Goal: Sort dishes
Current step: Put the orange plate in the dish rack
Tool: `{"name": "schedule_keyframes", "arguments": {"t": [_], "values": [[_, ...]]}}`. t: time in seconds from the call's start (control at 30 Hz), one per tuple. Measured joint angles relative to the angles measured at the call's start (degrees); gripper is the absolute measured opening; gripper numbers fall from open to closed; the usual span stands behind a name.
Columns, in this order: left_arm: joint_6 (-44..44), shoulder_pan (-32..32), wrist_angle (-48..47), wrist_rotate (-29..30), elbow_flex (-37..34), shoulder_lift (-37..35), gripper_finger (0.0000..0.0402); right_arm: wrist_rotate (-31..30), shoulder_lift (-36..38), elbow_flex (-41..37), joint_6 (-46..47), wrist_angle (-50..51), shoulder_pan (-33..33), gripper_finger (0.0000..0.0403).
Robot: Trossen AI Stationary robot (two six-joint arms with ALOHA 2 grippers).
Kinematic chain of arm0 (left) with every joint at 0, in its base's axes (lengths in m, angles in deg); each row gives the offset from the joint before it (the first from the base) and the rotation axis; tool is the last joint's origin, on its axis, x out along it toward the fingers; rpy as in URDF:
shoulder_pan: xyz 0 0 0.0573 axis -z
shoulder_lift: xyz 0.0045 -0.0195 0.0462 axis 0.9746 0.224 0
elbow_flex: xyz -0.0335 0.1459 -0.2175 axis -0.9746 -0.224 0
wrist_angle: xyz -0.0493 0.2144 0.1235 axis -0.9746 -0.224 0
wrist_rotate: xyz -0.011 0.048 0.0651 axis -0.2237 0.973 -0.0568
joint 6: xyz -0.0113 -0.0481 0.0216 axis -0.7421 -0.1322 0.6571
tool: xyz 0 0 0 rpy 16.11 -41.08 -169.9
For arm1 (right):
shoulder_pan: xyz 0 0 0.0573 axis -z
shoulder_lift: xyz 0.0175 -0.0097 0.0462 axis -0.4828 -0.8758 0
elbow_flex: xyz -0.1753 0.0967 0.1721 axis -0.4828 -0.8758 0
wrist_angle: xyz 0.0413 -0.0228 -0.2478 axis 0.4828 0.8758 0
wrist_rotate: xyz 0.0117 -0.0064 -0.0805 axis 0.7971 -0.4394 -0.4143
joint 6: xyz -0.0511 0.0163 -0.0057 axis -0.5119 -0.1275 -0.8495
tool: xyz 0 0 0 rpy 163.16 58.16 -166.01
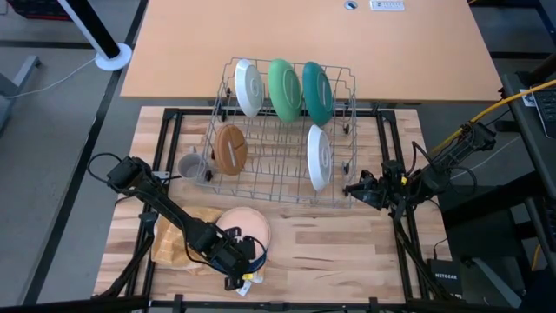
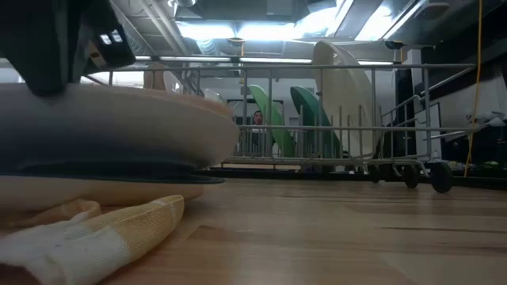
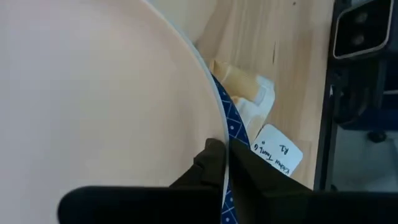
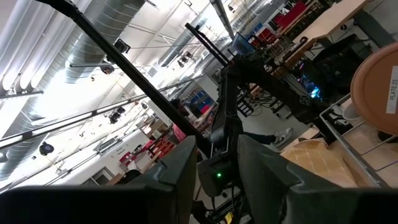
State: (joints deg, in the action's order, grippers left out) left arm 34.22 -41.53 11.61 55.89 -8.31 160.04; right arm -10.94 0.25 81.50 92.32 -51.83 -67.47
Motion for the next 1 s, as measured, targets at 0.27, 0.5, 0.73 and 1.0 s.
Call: {"name": "schedule_keyframes", "arguments": {"t": [0.27,0.5,0.73,1.0], "values": [[-3.62,-0.04,6.13,0.09,0.09,0.00,0.0003,0.01,0.00,0.00,0.00,0.00,0.00,0.0121],[-3.14,-0.42,12.93,1.84,0.12,0.00,0.0000,0.00,-0.02,0.00,0.00,0.01,-0.01,0.0121],[-2.03,-1.87,15.06,4.57,0.12,0.00,0.0000,0.03,-3.15,0.02,4.46,-0.02,-0.05,0.0121],[-2.39,-3.74,23.16,4.69,0.12,0.00,0.0000,1.59,-10.37,0.02,10.52,0.00,-0.03,0.0121]]}}
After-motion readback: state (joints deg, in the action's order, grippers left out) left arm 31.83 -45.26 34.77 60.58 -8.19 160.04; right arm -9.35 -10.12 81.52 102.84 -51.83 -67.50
